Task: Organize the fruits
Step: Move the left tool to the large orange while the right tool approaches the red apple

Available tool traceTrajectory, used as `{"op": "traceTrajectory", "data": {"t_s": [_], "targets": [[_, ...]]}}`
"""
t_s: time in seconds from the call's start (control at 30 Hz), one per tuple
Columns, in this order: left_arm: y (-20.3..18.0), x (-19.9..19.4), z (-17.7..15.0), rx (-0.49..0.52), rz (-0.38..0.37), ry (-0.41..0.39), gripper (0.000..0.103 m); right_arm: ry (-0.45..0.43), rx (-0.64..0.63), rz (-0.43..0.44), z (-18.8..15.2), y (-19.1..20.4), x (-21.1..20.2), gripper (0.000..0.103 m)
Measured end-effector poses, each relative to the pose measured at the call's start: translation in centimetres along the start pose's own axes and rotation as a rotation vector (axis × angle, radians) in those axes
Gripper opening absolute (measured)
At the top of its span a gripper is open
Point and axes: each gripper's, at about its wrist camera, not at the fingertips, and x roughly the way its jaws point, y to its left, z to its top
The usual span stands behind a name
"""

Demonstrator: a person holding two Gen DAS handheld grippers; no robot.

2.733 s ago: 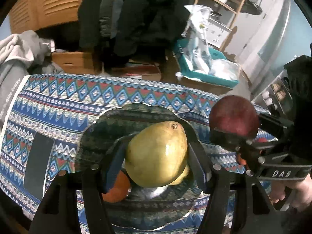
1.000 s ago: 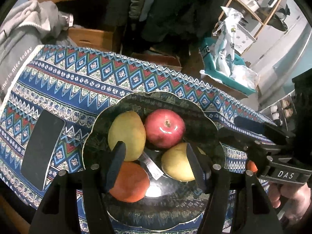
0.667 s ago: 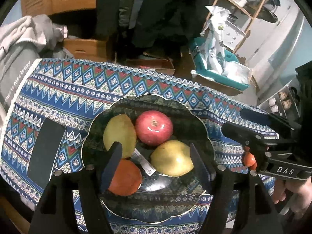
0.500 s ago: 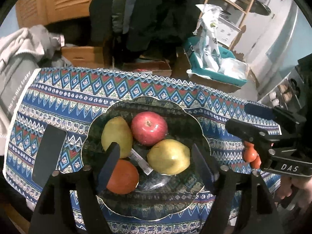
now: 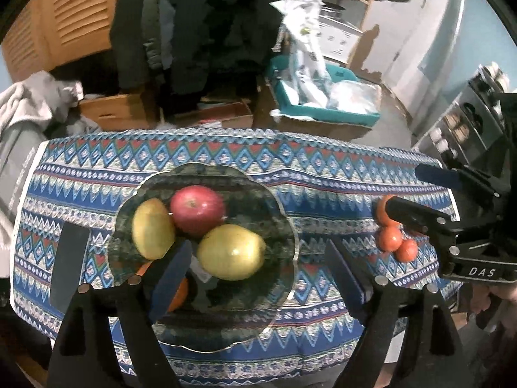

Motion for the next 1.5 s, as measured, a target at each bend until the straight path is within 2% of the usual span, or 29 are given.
{"op": "traceTrajectory", "data": {"t_s": [0.4,0.63,1.23,1.5], "targets": [[-5.9,-0.7,-0.4,0.110,-0.037,0.004,0.086,-0.010,0.051,-0.025,-3.1,-3.9,-3.5,0.083],[-9.0,-0.2,-0.4,0.159,-0.049,0.024,0.086,-0.018,0.064,-0.084,-4.8,-6.6,-5.2,0.085],[-16.6,2.7,-0.1,0.283,-0.073,0.076,0.086,-0.004,0.217,-0.140,-9.9,-16.1,-7.2,0.086],[-19.0,6.0,-0.1,0.299,-0.094,0.132,0.086,0.019,0.278,-0.155,-12.2,-19.5,-6.7,0.086]]}}
